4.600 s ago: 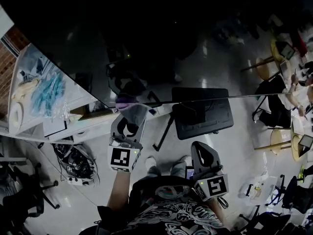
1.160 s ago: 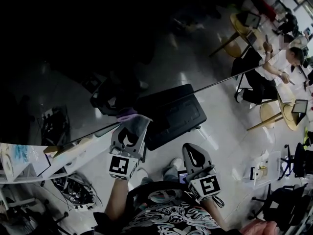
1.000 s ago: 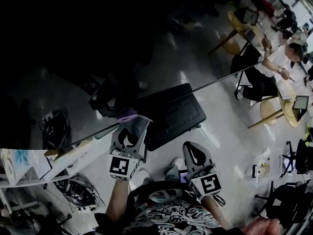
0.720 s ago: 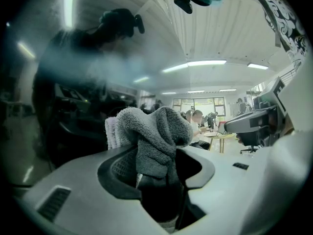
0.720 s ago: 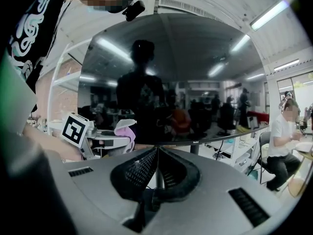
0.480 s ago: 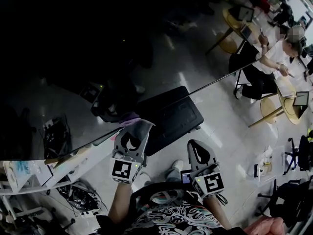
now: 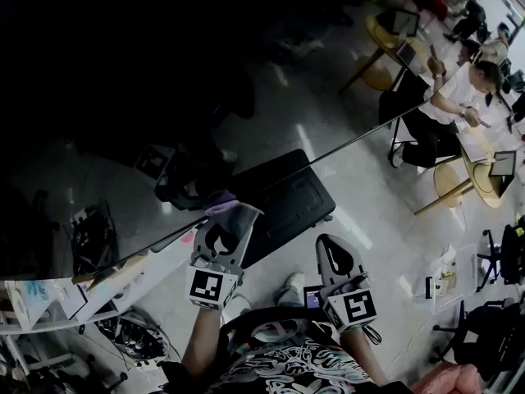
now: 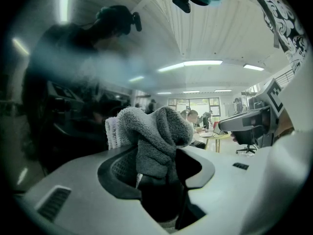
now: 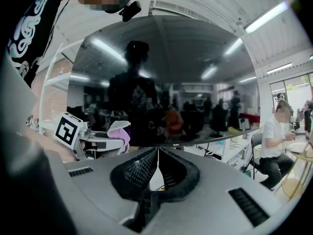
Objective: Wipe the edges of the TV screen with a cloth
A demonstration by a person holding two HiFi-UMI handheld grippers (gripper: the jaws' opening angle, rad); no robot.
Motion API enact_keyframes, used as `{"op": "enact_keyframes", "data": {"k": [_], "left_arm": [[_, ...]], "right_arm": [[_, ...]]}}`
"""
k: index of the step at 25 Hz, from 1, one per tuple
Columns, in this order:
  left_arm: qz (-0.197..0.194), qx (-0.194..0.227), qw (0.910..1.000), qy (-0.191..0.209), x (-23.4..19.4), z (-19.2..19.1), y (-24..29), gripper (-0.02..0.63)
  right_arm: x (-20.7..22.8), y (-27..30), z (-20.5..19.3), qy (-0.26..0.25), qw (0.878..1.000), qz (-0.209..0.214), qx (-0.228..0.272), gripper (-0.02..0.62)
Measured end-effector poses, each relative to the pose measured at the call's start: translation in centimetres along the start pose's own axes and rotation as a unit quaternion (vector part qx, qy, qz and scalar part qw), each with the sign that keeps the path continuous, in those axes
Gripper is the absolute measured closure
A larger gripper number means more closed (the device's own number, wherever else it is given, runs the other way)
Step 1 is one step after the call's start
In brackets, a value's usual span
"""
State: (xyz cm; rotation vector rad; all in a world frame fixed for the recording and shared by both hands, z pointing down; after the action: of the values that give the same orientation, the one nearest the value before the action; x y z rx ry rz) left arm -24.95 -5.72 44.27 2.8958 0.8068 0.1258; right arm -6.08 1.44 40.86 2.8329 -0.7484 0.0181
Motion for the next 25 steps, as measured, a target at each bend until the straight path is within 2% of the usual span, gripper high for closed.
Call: {"op": "enact_keyframes", "data": {"k": [4, 8, 14, 22, 25], "left_arm": [[-0.005, 0.01, 0.9999, -0.001, 0.8, 0.5, 1.1, 0.408], [-0.006, 0.011, 0.9999, -0.001, 1.6, 0.8, 1.8, 0.408], [-0.003, 0.009, 1.0, 0.001, 2.5, 1.2, 2.7, 0.408], [0.003, 0.006, 1.0, 0.001, 3.4, 1.3, 4.2, 0.408], [0.002, 0.007, 1.0, 0.003, 3.8, 1.5, 4.8, 0.408]], "right_arm": [[1.3, -0.4, -0.1, 0.001, 1.0, -0.01, -0.011, 0.565], [2.3, -0.8, -0.3, 0.018, 1.0, -0.01, 0.017, 0.565], [3.9, -1.1, -0.1, 0.007, 1.0, -0.01, 0.008, 0.565], [6.1, -1.0, -0.1, 0.006, 1.0, -0.004, 0.03, 0.565], [6.8, -1.0, -0.2, 0.007, 1.0, -0.003, 0.021, 0.565]]}}
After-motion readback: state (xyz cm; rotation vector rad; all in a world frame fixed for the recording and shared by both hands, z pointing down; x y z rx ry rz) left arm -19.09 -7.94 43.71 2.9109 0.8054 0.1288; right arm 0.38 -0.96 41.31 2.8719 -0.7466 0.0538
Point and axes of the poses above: the fingertips, and each gripper's own axes: y forward along the fingers, x to its right, z out of its top, the point moved 4 cm from there along -y, backward along the fingers, and after that the axes turned 9 degrees about z, right-handed, at the moved point
